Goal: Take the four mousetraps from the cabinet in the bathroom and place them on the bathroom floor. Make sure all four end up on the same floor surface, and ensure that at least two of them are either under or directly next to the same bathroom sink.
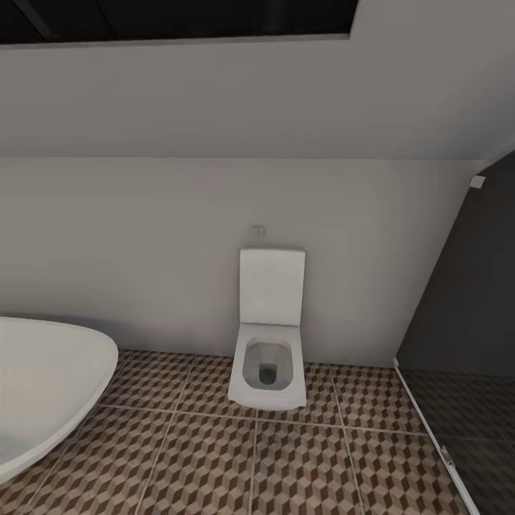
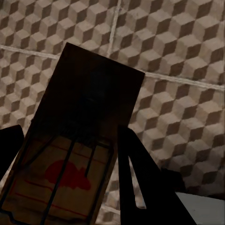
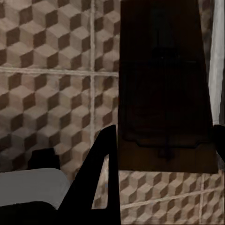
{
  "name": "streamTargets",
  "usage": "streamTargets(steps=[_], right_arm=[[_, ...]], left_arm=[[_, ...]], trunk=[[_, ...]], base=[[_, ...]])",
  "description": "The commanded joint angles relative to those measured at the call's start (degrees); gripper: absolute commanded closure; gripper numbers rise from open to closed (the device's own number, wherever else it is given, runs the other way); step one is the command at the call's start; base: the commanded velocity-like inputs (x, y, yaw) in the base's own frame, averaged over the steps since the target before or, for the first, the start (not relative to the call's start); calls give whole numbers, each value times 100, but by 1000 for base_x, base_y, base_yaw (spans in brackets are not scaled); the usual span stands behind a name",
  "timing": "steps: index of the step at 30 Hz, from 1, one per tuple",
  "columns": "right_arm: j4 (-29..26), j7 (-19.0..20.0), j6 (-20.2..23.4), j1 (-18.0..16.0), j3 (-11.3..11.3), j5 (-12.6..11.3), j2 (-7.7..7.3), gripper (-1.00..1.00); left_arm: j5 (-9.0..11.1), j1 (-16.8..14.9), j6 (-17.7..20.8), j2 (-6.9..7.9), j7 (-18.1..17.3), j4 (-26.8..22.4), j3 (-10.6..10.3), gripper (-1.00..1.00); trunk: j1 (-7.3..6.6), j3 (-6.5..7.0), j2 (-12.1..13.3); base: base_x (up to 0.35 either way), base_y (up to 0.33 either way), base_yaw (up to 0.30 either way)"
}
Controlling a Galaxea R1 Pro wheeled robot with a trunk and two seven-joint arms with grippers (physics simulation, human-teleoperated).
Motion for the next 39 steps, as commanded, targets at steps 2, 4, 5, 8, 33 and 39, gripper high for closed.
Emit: streamTargets(steps=[2, 4, 5, 8, 33, 39], right_arm=[[-288, 125, 343, -149, -223, -41, -250, 100], [-659, 324, 826, -275, -285, -84, -461, 100], [-863, 434, 1128, -348, -301, -99, -549, 100], [-1301, 650, 1887, -623, -325, -126, -674, 100], [-1639, 737, 3489, -2665, -365, -113, -697, 100], [-1590, 749, 3583, -2684, -330, -89, -693, 100]], left_arm=[[39, -109, 35, 155, -13, -162, 41, 100], [27, -247, 242, 218, -12, -338, 62, 100], [22, -341, 431, 239, -11, -405, 67, 100], [14, -646, 1016, 273, -20, -515, 74, 100], [39, -3164, 3718, 254, -1, -1806, 102, 100], [51, -3220, 3734, 65, -14, -1844, 96, 100]], trunk=[[0, -6, -4], [0, -6, -4], [0, -6, -4], [0, -6, -4], [0, -6, -4], [0, -6, -4]], base=[[0, 0, 0], [0, 0, 0], [0, 0, 0], [0, 0, 0], [0, 0, 0], [0, 0, 0]])
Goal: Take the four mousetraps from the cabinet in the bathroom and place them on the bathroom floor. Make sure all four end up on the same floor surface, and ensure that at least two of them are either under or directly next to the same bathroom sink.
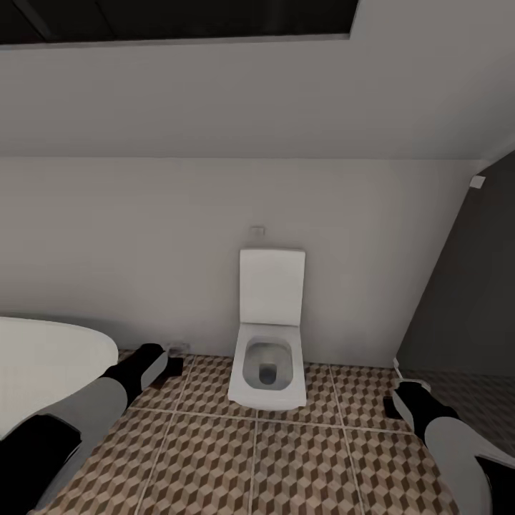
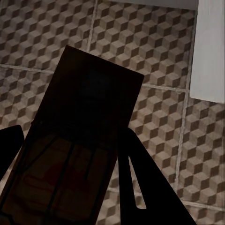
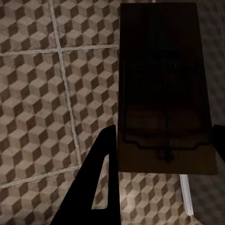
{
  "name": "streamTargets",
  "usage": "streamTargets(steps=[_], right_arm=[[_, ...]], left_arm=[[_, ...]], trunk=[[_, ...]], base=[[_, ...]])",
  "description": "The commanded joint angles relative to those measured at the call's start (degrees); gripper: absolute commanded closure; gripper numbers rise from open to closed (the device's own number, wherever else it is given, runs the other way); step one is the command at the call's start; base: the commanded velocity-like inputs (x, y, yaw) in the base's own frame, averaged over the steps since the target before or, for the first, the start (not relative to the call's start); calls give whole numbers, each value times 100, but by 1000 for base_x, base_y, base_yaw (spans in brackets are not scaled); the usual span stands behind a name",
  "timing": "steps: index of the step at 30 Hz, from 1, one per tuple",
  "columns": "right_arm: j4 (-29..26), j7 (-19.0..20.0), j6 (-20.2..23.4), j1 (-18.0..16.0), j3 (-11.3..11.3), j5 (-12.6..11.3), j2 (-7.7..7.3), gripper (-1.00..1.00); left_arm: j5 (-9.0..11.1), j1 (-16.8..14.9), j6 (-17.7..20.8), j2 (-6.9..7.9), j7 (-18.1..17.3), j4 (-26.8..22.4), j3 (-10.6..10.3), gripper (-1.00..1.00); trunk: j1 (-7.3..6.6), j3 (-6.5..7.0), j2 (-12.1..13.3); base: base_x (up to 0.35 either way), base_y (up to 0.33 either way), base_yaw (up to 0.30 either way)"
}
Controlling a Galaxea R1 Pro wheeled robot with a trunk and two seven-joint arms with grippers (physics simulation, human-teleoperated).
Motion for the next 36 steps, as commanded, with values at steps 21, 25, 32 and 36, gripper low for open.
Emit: streamTargets(steps=[21, 25, 32, 36], right_arm=[[-14, 31, 223, 1, -27, 80, 55, 100], [-14, 31, 223, 2, -28, 80, 58, 100], [-23, 39, 223, 2, -29, 71, 57, 100], [-19, 42, 223, 0, -27, 71, 63, 100]], left_arm=[[64, 2, 30, -13, 33, -31, -29, 100], [65, 0, 28, -6, 30, -31, -29, 100], [67, 3, 27, 33, 37, 36, 280, 100], [67, 11, 27, 32, 39, 39, 290, 100]], trunk=[[110, -96, -205], [110, -96, -205], [110, -96, -205], [110, -96, -205]], base=[[0, 0, 0], [0, 0, 0], [0, 0, 0], [0, 0, 0]])
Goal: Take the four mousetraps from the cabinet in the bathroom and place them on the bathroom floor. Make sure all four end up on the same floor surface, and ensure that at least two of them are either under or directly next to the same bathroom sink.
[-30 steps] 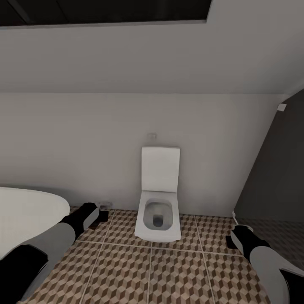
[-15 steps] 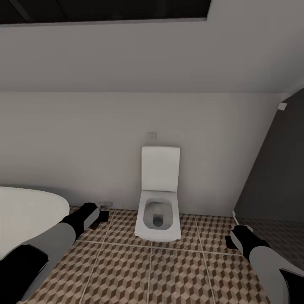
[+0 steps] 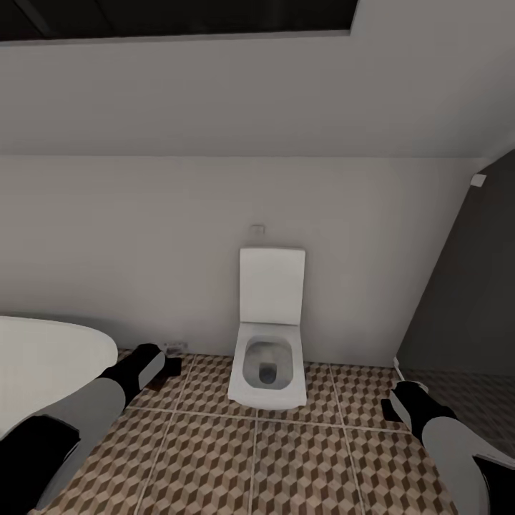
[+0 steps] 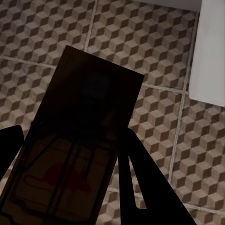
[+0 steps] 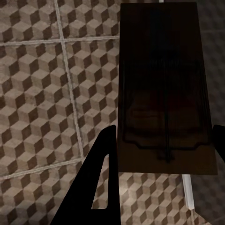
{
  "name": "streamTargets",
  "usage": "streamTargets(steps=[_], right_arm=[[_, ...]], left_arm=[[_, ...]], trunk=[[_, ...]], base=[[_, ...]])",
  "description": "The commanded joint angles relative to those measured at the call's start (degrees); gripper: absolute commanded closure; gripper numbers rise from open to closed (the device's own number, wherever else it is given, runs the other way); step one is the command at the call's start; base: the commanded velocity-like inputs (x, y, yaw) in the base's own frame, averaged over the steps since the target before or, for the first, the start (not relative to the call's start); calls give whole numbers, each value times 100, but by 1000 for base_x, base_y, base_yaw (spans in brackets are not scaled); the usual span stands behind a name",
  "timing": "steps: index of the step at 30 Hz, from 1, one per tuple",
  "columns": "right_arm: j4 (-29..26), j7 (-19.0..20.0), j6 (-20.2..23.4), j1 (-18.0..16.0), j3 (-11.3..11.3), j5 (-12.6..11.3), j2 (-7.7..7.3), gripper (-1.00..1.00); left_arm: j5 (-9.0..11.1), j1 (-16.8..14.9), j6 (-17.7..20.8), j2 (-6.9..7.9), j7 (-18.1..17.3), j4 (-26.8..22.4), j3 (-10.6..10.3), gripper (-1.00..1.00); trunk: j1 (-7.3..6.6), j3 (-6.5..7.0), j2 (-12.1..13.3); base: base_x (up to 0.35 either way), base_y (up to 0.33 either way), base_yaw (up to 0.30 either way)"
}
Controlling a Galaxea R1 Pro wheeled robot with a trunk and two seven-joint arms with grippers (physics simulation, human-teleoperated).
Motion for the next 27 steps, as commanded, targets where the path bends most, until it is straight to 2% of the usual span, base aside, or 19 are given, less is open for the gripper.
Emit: streamTargets(steps=[1, 23, 27], right_arm=[[-5, 22, 28, -3, -47, 50, 7, 100], [-2, 26, 58, -4, -54, 55, 6, 100], [-10, 66, 52, -3, -51, 51, -1, 100]], left_arm=[[61, -1, 26, 5, 35, -15, -34, 100], [69, 26, 39, -17, 35, 189, 5, 100], [70, 26, 42, -33, 28, 530, 18, 100]], trunk=[[0, -6, -4], [461, -383, -846], [549, -455, -1007]], base=[[0, 0, 0], [0, 0, 0], [0, 0, 0]])
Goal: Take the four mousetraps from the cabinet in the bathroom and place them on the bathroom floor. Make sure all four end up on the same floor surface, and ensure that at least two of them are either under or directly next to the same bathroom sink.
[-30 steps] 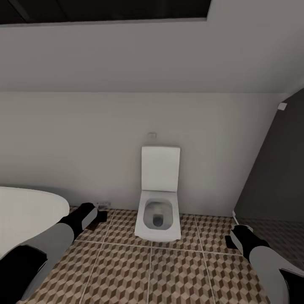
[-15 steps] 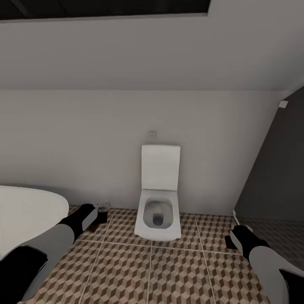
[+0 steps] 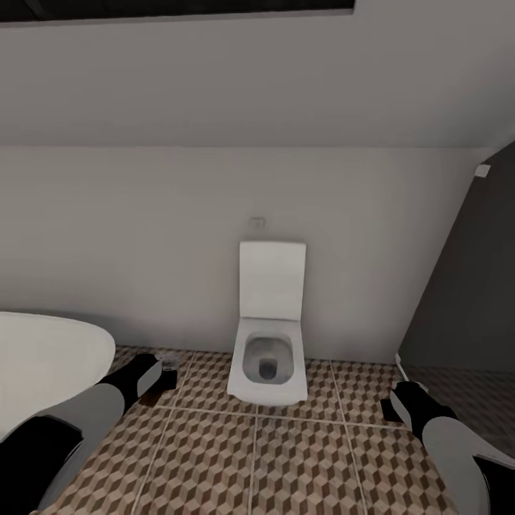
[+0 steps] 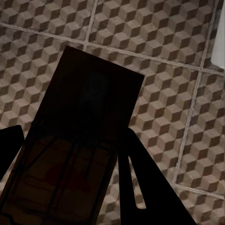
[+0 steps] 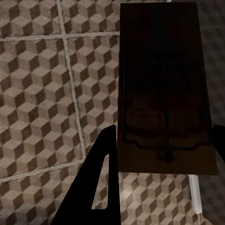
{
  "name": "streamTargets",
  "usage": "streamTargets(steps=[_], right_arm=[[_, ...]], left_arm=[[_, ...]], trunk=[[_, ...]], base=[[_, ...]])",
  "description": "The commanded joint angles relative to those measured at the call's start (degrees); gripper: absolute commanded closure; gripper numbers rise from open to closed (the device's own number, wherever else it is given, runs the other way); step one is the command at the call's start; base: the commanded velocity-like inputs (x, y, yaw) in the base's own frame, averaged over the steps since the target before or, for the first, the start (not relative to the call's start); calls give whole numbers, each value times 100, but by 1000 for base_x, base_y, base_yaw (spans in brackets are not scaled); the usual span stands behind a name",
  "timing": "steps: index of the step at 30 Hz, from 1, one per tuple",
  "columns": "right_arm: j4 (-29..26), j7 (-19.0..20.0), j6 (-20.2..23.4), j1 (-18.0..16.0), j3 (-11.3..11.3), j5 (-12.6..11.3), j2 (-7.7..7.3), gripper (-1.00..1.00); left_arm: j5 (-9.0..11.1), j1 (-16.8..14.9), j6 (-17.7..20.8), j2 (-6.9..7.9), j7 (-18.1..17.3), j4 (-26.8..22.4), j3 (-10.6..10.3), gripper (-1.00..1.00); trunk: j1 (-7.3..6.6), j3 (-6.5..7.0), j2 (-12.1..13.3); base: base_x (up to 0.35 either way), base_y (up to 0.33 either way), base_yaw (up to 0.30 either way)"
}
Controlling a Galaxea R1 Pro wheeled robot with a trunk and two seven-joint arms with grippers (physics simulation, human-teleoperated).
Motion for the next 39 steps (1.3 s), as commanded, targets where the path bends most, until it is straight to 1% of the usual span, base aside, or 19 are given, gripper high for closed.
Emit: streamTargets(steps=[1, 3, 4, 7, 9, 10, 15, 17, 21, 25, 30, 34, 39], right_arm=[[-8, 78, 24, -5, -48, 52, 4, 100], [-4, 413, 25, -6, -44, 53, -7, 100], [-3, 509, 27, -6, -44, 55, -11, 100], [-13, 1062, 39, -6, -43, 63, -27, 100], [-16, 1229, 45, -8, -42, 68, -30, 100], [-16, 1270, 47, -8, -39, 72, -28, 100], [-15, 1323, 45, -7, 10, 99, -14, 100], [-16, 1315, 39, -8, 68, 107, -8, 100], [-13, 1295, 34, -5, 119, 110, 7, 100], [-13, 1284, 33, -4, 131, 106, 26, 100], [-17, 1283, 25, -4, 133, 104, 40, 100], [-16, 1284, 24, -4, 133, 103, 52, 100], [-17, 1290, 18, -4, 134, 104, 50, 100]], left_arm=[[61, -1, 30, 1, 32, 35, -25, 100], [61, -1, 30, 6, 32, 107, 69, 100], [61, -1, 30, 10, 33, 122, 104, 100], [56, -1, 31, 20, 38, 289, 357, 100], [54, -1, 31, 25, 38, 402, 484, 100], [53, -1, 31, 24, 39, 433, 515, 100], [41, -1, 31, -5, 33, 480, 562, 100], [33, -1, 26, -83, 32, 484, 558, 100], [23, -1, 13, -160, 32, 482, 554, 100], [11, -1, -2, -204, 23, 477, 549, 100], [16, 1, -4, -225, 15, 463, 552, 100], [17, 0, -4, -304, 21, 467, 553, 100], [17, 2, -4, -352, 22, 477, 548, 100]], trunk=[[22, -24, -45], [66, -60, -125], [88, -78, -165], [154, -132, -286], [198, -168, -366], [220, -186, -406], [330, -275, -607], [374, -311, -687], [462, -383, -847], [549, -455, -1008], [659, -545, -1208], [747, -617, -1369], [857, -706, -1569]], base=[[0, 0, 0], [0, 0, 0], [0, 0, 0], [0, 0, 0], [0, 0, 0], [0, 0, 0], [0, 0, 0], [0, 0, 0], [0, 0, 0], [0, 0, 0], [0, 0, 0], [0, 0, 0], [0, 0, 0]])
